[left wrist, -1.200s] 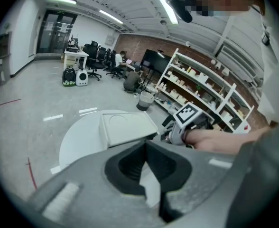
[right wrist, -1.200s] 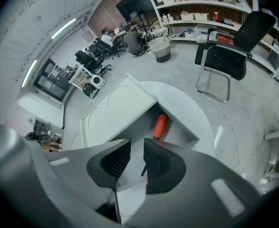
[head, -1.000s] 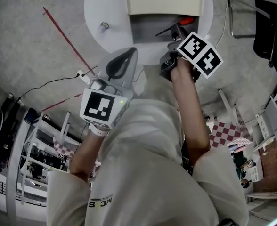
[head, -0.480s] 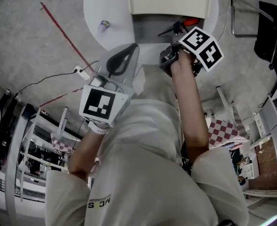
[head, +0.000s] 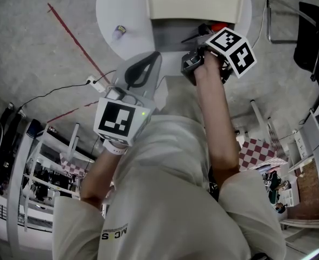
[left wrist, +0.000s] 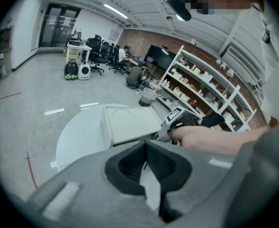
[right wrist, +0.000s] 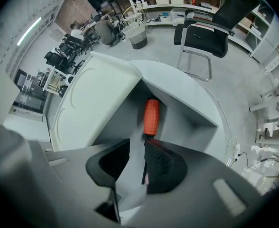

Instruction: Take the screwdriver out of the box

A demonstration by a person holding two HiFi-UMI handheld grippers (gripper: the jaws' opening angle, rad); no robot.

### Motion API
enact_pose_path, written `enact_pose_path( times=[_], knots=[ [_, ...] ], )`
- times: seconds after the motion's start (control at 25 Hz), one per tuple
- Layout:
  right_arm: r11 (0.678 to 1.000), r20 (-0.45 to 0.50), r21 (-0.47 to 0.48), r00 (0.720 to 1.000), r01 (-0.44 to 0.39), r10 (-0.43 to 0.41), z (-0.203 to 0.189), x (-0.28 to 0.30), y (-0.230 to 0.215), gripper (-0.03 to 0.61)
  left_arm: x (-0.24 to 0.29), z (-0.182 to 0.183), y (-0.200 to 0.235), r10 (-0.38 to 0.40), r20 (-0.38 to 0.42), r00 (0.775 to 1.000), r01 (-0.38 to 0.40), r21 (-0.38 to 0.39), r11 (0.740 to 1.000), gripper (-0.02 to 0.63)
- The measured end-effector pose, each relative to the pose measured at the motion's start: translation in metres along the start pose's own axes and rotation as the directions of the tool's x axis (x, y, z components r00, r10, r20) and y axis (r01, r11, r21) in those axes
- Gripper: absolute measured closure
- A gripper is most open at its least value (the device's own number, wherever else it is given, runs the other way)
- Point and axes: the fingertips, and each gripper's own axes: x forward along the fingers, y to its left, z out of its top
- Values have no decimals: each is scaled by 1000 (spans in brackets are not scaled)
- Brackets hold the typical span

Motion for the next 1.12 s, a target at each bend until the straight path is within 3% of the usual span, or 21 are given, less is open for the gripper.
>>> enact_pose_path(
  times=[0.08, 0.16, 0.2, 0.56, 0.8, 1.12],
  knots=[
    [1000, -3, 5, 1000, 15, -15, 0, 0, -2, 499, 0, 0, -2, -1, 1, 1000, 1, 3, 1000, 612],
    [999, -9, 13, 1000, 30, -30, -1, 2, -5, 580, 0, -1, -4, -2, -1, 1000, 2, 3, 1000, 612],
    [999, -13, 17, 999, 31, -31, -1, 3, -6, 581, 0, -1, -4, -2, -1, 1000, 2, 3, 1000, 612],
    [998, -8, 59, 1000, 19, -18, -2, 1, -8, 580, -3, -7, -9, 6, 6, 1000, -6, 2, 1000, 612],
    [997, -10, 73, 1000, 16, -15, -3, 1, -9, 523, -7, -10, -11, 14, 19, 1000, -14, -5, 1000, 612],
    [995, -32, 104, 999, 7, -3, -6, 0, -6, 525, -14, -13, -12, 25, 30, 999, -25, -12, 1000, 612]
  ],
)
